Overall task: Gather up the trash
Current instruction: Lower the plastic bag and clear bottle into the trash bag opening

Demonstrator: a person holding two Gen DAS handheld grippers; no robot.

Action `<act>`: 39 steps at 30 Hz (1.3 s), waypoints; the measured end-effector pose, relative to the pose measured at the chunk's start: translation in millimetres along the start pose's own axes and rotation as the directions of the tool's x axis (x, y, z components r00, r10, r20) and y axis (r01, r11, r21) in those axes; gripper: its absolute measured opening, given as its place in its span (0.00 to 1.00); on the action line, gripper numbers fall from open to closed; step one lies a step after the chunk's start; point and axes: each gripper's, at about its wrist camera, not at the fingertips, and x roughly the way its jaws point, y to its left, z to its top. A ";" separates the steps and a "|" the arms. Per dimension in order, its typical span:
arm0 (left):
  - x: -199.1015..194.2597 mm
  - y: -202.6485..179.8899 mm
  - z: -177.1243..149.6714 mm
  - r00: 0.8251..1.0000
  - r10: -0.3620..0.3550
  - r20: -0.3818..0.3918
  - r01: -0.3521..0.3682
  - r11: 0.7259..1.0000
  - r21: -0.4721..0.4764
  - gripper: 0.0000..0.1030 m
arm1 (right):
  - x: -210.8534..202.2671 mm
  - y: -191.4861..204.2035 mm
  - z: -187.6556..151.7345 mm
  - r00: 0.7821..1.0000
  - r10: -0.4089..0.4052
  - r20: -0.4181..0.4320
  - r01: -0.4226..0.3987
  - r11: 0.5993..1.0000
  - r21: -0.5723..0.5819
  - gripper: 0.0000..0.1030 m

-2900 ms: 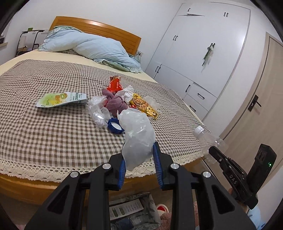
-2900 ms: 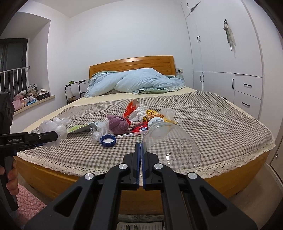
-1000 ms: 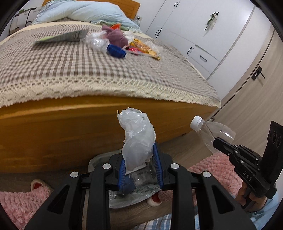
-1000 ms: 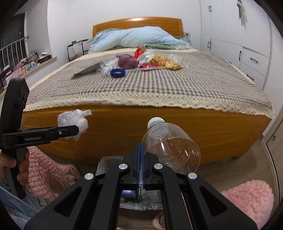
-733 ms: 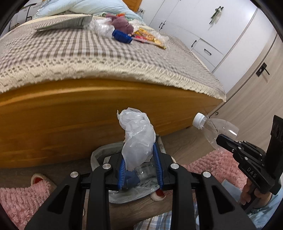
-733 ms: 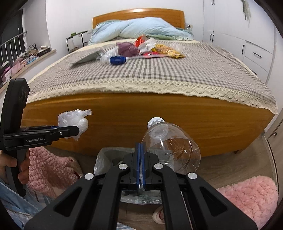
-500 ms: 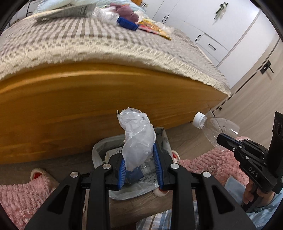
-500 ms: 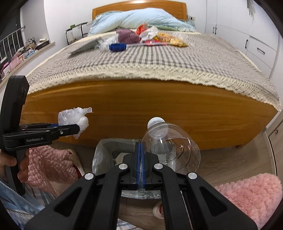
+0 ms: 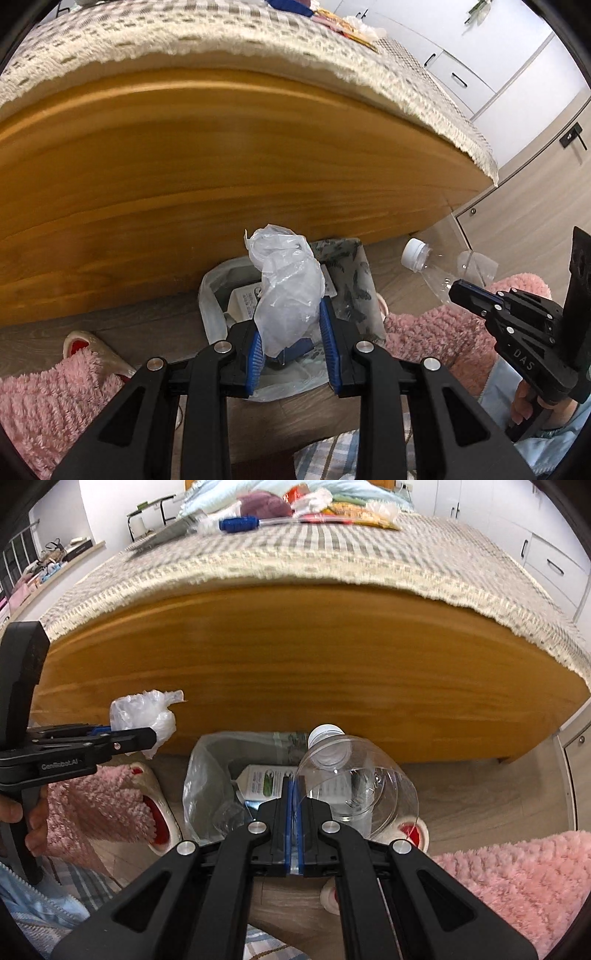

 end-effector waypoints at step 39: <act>119.3 36.2 3.3 0.951 -0.018 -0.310 -0.021 0.993 -0.119 0.27 | 136.9 38.3 -7.1 0.886 0.239 -0.398 -0.244 0.969 0.038 0.02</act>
